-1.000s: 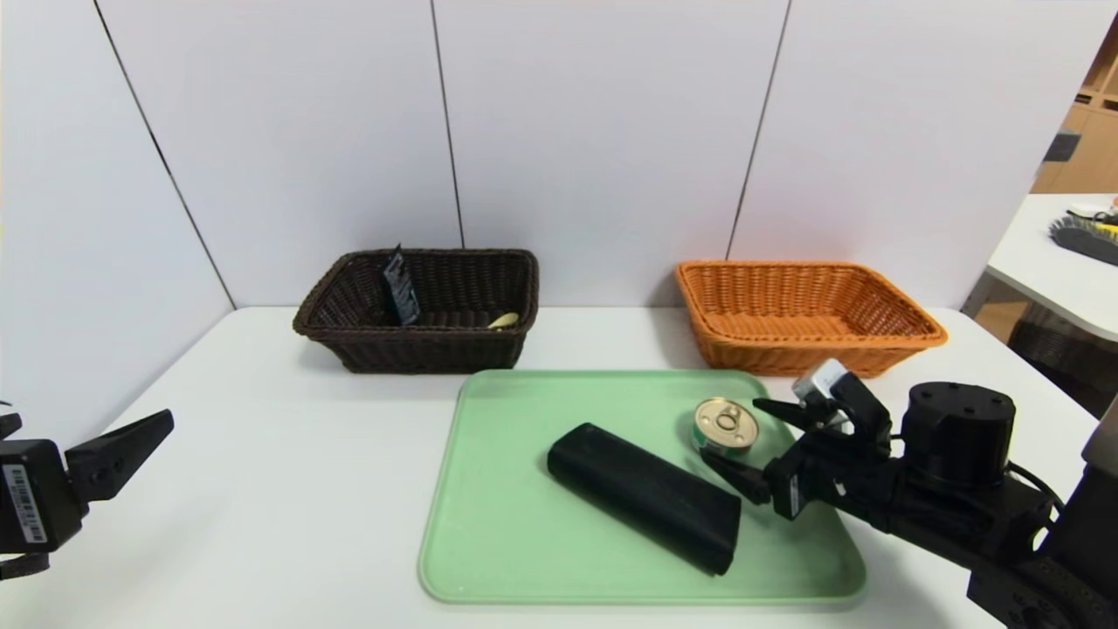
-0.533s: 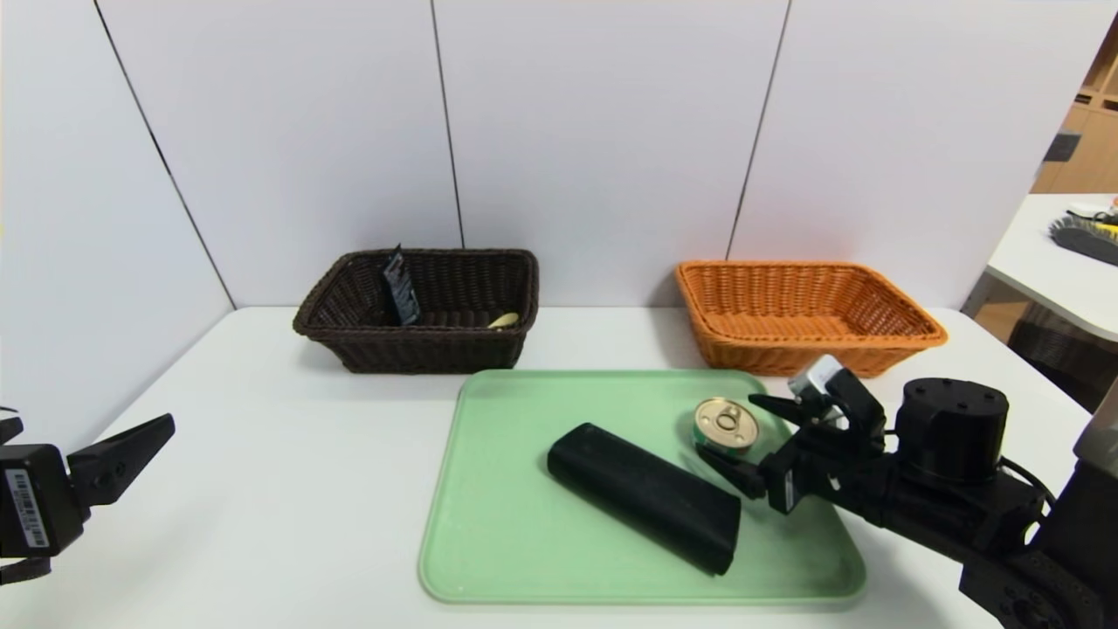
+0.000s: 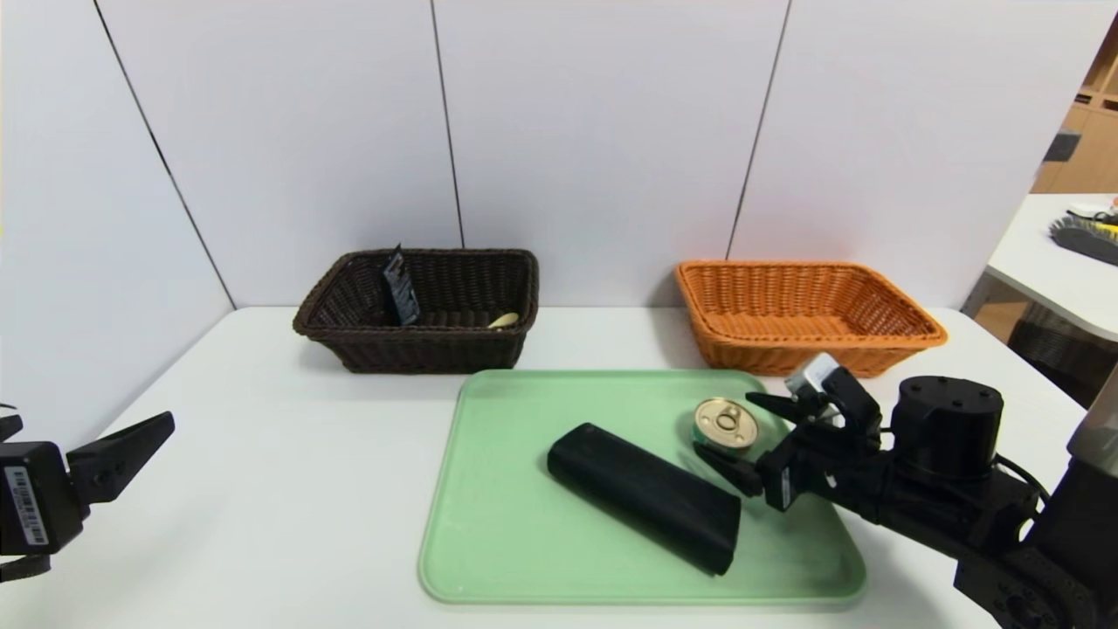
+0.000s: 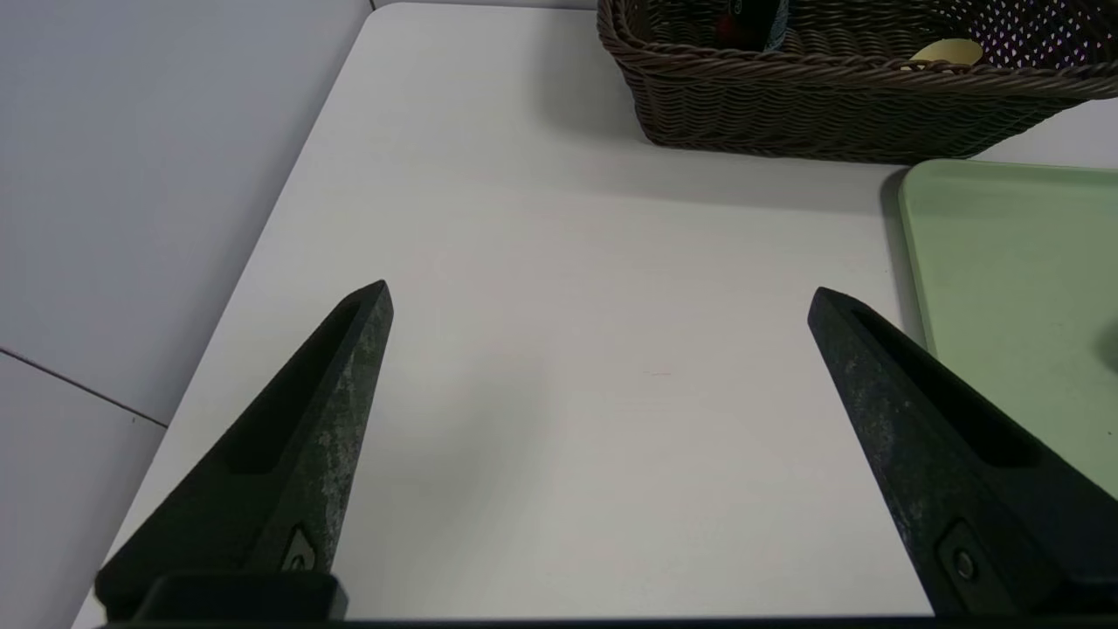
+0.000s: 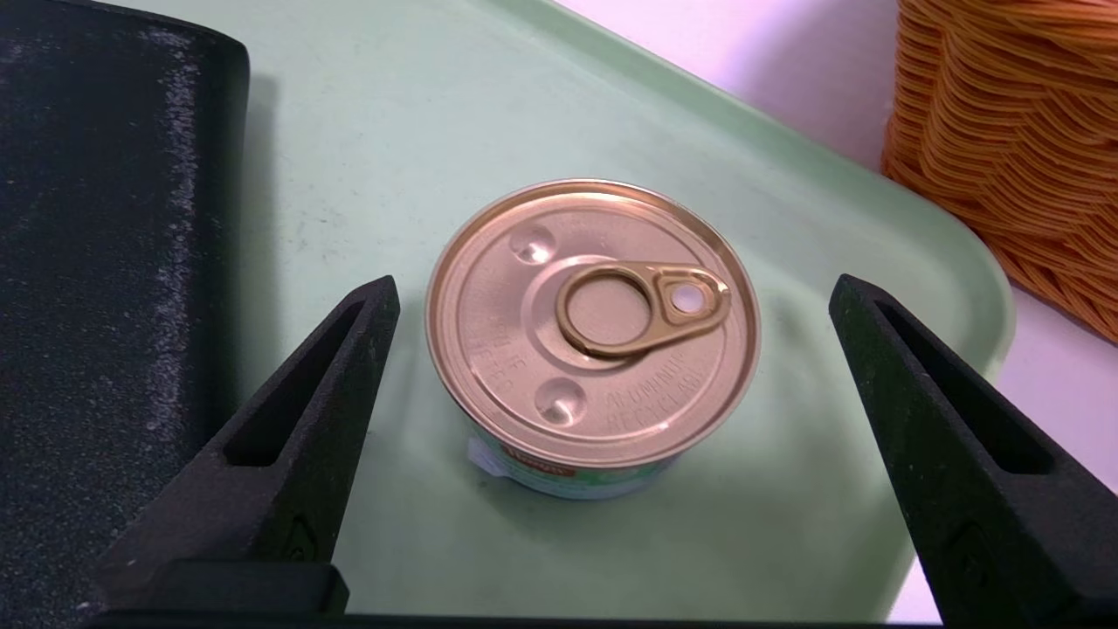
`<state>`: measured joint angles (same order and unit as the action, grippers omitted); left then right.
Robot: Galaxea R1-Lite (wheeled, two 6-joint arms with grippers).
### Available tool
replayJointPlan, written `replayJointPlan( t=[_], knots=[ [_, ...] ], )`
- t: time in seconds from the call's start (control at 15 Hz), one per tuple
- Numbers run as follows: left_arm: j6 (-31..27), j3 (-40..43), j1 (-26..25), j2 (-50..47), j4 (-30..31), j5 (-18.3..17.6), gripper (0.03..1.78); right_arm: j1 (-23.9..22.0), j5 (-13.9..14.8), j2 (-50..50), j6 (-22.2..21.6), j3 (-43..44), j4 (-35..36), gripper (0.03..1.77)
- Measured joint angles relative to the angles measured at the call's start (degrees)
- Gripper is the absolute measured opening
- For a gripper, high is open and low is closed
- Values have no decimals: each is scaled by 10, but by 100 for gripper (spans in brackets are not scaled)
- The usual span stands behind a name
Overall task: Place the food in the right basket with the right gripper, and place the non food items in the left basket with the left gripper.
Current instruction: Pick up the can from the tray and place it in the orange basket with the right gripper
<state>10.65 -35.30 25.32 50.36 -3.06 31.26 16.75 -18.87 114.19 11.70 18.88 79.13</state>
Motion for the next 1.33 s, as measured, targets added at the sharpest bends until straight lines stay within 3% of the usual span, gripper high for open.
replayJointPlan(
  t=[0.8,1.07,1.33],
  knots=[
    [0,3,0,2,1,0,169,0,-1,29,0,21,0,170],
    [1,3,0,4,1,0,169,0,-2,36,-3,23,1,108],
    [1,4,0,4,1,-3,169,3,-3,38,-6,28,1,100]
  ],
)
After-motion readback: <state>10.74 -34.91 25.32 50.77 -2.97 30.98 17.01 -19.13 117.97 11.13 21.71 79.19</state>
